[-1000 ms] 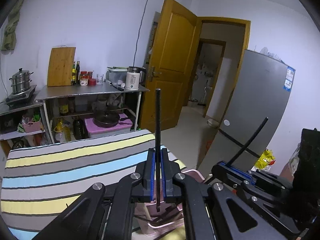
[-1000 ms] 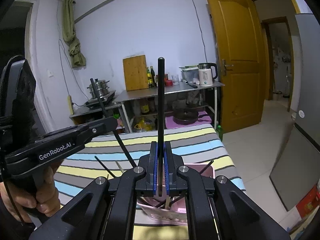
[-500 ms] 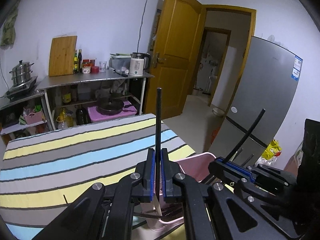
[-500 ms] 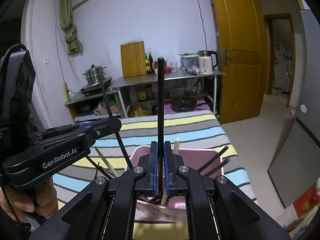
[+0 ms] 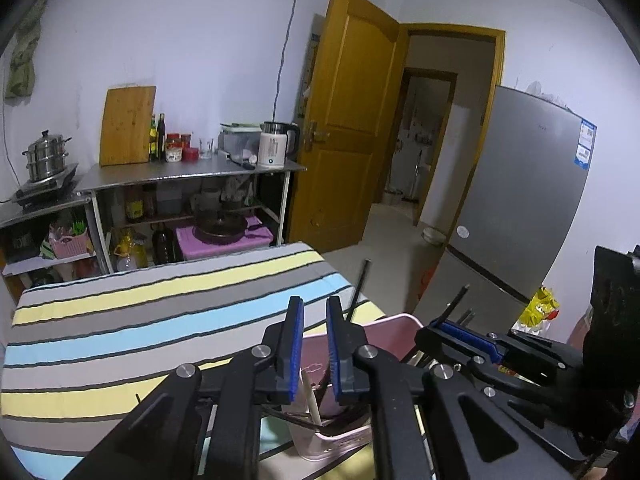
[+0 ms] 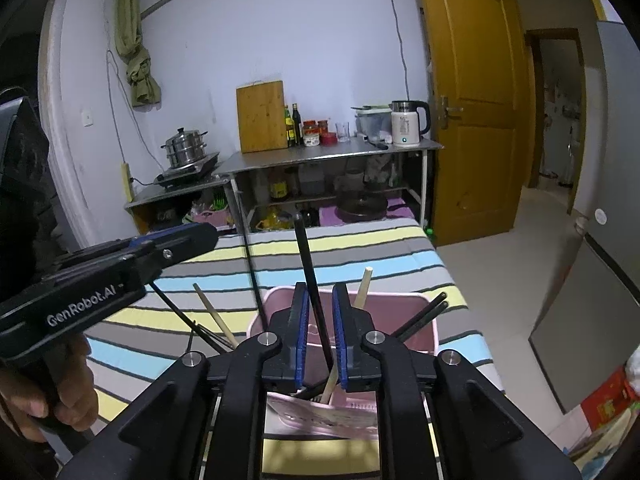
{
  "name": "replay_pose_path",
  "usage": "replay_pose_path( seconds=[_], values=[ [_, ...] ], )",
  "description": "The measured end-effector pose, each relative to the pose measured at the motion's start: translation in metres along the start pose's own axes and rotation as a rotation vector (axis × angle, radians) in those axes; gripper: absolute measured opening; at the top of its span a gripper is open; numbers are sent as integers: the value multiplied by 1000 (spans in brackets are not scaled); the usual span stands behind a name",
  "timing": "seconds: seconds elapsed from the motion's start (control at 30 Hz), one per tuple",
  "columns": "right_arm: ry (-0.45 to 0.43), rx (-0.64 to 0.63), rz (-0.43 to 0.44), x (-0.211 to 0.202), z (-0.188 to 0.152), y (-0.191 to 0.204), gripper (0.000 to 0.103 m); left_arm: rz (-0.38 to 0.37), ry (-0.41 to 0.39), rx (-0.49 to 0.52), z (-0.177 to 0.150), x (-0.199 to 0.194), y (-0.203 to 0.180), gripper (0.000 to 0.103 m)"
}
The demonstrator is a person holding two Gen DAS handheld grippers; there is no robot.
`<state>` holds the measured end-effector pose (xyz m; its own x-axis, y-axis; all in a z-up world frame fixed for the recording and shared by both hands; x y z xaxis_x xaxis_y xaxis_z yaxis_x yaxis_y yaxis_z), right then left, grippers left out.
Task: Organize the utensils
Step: 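Open the left tool into the pink holder while the right tool releases its chopstick, then move both tools back down to the remaining black chopsticks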
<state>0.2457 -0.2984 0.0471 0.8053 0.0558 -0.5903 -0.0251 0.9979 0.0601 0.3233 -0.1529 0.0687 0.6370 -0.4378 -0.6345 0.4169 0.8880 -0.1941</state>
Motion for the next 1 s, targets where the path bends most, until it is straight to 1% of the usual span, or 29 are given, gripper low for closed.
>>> replay_pose_path(
  seconds=[0.23,0.43,0.6,1.0],
  values=[
    [-31,6,-5,-22,0,2,17,-7,-45,-31,-4,-36,6,11],
    [-46,11,9,-38,-8,6,17,-3,-53,-44,-25,-61,12,11],
    [-35,7,38,-44,-23,13,17,5,-46,-63,-57,-79,21,11],
    [26,-24,113,-46,-68,44,17,49,33,-160,-138,-96,56,11]
  ],
)
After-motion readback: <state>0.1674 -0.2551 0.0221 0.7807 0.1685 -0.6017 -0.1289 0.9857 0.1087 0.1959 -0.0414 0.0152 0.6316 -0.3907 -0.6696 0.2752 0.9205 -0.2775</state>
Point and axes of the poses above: each gripper's, at about its wrist camera, not at the fingertips, and x roughly the way its jaws point, y to its left, z to its top, the point moved 7 cm from there along x, roughly the way its jaws point, and after that the axes turned 12 degrees about y, right-handed, at the moved point
